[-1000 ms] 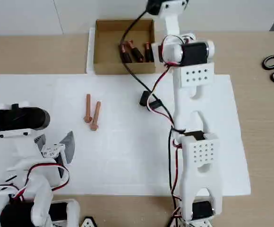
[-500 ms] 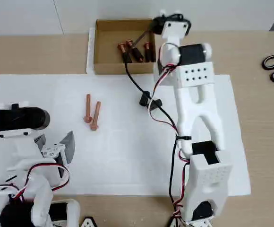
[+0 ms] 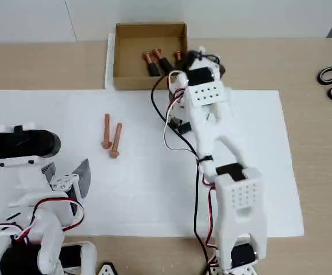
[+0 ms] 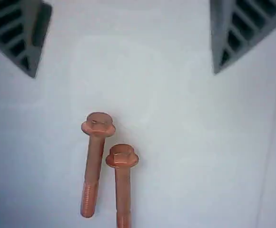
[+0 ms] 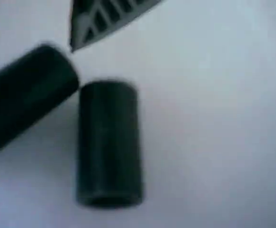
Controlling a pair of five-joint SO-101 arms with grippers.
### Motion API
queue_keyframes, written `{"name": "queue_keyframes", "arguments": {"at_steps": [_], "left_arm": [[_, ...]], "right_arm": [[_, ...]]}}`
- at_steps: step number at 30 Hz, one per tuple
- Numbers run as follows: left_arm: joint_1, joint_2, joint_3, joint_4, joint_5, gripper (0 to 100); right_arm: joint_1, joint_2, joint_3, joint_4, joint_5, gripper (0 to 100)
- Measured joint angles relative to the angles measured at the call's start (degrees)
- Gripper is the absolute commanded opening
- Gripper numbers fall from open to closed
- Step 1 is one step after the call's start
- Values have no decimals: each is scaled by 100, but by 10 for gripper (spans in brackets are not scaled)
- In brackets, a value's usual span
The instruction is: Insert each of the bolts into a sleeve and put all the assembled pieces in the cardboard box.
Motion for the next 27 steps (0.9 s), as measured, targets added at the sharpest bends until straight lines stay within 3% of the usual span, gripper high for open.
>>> {"name": "queue_keyframes", "arguments": {"at_steps": [8, 27], "left_arm": [[0, 0, 0, 0, 0, 224], [0, 0, 0, 0, 0, 224]], "right_arm": [[0, 220, 0, -492, -176, 118], [185, 686, -62, -589, -211, 84]]}}
